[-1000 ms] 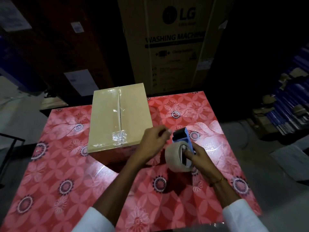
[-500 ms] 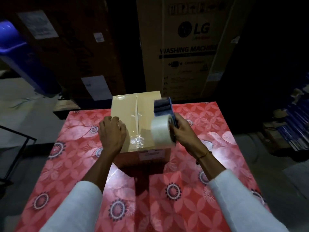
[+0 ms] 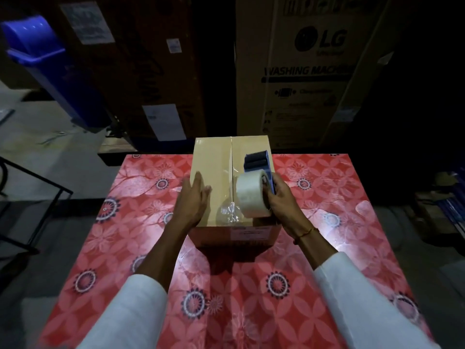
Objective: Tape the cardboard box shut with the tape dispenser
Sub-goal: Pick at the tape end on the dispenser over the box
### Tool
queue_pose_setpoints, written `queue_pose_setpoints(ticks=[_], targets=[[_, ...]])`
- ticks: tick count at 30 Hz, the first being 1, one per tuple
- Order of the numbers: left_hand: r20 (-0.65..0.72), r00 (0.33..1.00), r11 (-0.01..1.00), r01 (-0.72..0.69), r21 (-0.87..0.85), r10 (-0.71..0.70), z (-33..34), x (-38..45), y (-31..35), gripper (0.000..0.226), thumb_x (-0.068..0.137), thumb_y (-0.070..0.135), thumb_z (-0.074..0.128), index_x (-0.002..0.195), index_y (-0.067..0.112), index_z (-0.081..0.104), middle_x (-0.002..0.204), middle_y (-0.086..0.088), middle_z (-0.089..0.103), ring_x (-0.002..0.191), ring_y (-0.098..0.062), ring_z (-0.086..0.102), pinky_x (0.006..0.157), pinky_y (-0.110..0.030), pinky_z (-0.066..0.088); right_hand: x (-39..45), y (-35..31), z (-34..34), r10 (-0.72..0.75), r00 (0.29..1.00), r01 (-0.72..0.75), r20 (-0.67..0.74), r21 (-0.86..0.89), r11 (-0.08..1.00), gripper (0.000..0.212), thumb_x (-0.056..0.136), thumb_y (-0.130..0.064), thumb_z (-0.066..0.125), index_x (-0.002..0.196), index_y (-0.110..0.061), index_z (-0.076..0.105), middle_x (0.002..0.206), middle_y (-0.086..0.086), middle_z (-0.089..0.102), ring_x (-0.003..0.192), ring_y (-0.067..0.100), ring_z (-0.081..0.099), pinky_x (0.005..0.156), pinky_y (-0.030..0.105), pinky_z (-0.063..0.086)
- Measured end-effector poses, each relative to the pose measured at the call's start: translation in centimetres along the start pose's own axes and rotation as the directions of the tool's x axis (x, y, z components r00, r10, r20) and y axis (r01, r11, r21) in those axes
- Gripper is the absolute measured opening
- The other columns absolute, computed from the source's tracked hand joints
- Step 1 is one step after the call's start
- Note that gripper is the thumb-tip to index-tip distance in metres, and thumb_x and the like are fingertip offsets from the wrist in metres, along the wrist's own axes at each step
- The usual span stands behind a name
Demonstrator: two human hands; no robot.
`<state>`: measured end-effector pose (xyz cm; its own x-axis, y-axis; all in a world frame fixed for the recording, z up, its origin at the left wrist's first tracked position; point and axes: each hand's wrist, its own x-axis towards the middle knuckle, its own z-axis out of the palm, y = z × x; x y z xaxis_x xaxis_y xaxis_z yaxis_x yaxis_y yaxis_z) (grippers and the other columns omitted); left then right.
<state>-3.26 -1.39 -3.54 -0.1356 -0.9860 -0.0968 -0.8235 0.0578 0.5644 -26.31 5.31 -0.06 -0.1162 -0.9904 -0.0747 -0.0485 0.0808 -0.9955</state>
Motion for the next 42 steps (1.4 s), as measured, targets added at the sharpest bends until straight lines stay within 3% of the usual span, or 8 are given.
queue_pose_setpoints(ticks=[6, 12, 17, 20, 24, 30, 34, 42], targets=[[0.015, 0.999, 0.999, -0.039, 0.017, 0.039, 0.2, -3.8, -0.5, 0.063, 0.101, 0.052, 0.030, 0.156, 0.023, 0.015, 0.157, -0.019, 0.024, 0.141, -0.040, 0.035, 0.109, -0.054, 0.038, -4.2, 0.4, 0.0, 0.038, 0.999, -0.038, -0.012, 0.009, 0.999, 0.035, 0.101, -0.043, 0.051, 0.130, -0.025, 0.058, 0.123, 0.005, 0.068, 0.111, 0.026, 0.069, 0.080, 0.044, 0.060], [0.044, 0.997, 0.993, -0.073, 0.092, 0.069, -0.2, -8.8, -1.3, 0.066, 0.099, 0.054, 0.033, 0.156, 0.022, 0.019, 0.151, -0.016, 0.032, 0.131, -0.033, 0.045, 0.097, -0.042, 0.045, -8.3, 1.3, -0.2, -0.009, 1.000, 0.009, -0.001, -0.016, 1.000, 0.045, 0.093, -0.045, 0.053, 0.128, -0.018, 0.060, 0.121, 0.005, 0.069, 0.107, 0.010, 0.067, 0.084, 0.025, 0.055], [-0.043, 0.989, 0.940, -0.120, 0.321, 0.141, -1.5, -9.8, 0.5, 0.058, 0.099, 0.045, 0.043, 0.151, 0.021, 0.033, 0.160, -0.016, 0.021, 0.145, -0.034, 0.029, 0.109, -0.050, 0.040, -8.6, 0.9, -0.3, -0.024, 1.000, 0.025, 0.012, -0.128, 0.991, 0.030, 0.102, -0.008, 0.057, 0.114, -0.036, 0.062, 0.111, -0.009, 0.070, 0.099, -0.001, 0.066, 0.081, 0.015, 0.051], [-0.085, 0.987, 0.965, -0.149, -0.215, 0.133, -1.8, -9.6, 3.7, 0.057, 0.098, 0.045, 0.048, 0.151, 0.028, 0.033, 0.159, -0.001, 0.026, 0.139, -0.021, 0.038, 0.106, -0.040, 0.043, -8.5, 0.4, 0.0, -0.052, 0.998, 0.056, 0.028, -0.171, 0.984, 0.033, 0.100, -0.003, 0.057, 0.117, -0.032, 0.061, 0.110, -0.011, 0.069, 0.096, -0.007, 0.065, 0.080, 0.011, 0.049], [0.282, 0.952, 0.494, 0.190, -0.848, 0.118, -1.8, -9.0, 6.8, 0.060, 0.091, 0.047, 0.060, 0.145, 0.026, 0.045, 0.141, -0.008, 0.057, 0.125, -0.026, 0.058, 0.103, -0.040, 0.047, -8.1, 0.1, 1.2, -0.074, 0.994, 0.082, 0.083, -0.089, 0.993, 0.028, 0.103, -0.009, 0.057, 0.131, -0.013, 0.059, 0.121, 0.006, 0.070, 0.112, 0.017, 0.068, 0.088, 0.029, 0.056], [0.292, 0.951, 0.291, 0.252, -0.923, 0.102, -1.2, -8.8, 7.3, 0.038, 0.092, 0.026, 0.063, 0.124, 0.006, 0.063, 0.122, -0.024, 0.067, 0.107, -0.038, 0.065, 0.104, -0.062, 0.041, -7.8, -0.2, 2.1, -0.034, 0.993, 0.039, 0.117, -0.036, 0.999, 0.032, 0.103, -0.012, 0.058, 0.134, -0.019, 0.058, 0.123, 0.001, 0.071, 0.116, 0.020, 0.068, 0.095, 0.042, 0.056], [0.307, 0.944, 0.287, 0.262, -0.921, 0.123, -1.3, -8.3, 6.4, 0.043, 0.091, 0.029, 0.066, 0.126, 0.005, 0.062, 0.126, -0.025, 0.064, 0.118, -0.048, 0.058, 0.106, -0.066, 0.037, -6.8, -2.1, -0.3, 0.029, 0.961, 0.028, 0.275, -0.199, 0.980, 0.042, 0.101, -0.006, 0.057, 0.134, -0.031, 0.056, 0.127, -0.008, 0.067, 0.116, 0.004, 0.064, 0.091, 0.023, 0.054], [0.331, 0.935, 0.430, 0.247, -0.868, 0.130, -1.6, -8.0, 7.7, 0.040, 0.092, 0.036, 0.064, 0.126, 0.015, 0.063, 0.121, -0.016, 0.069, 0.113, -0.038, 0.064, 0.095, -0.047, 0.049, -3.4, -5.6, -1.6, -0.114, 0.977, 0.161, 0.181, -0.271, 0.949, 0.037, 0.096, -0.023, 0.067, 0.133, -0.025, 0.061, 0.131, -0.007, 0.062, 0.115, 0.001, 0.063, 0.088, 0.019, 0.055]])
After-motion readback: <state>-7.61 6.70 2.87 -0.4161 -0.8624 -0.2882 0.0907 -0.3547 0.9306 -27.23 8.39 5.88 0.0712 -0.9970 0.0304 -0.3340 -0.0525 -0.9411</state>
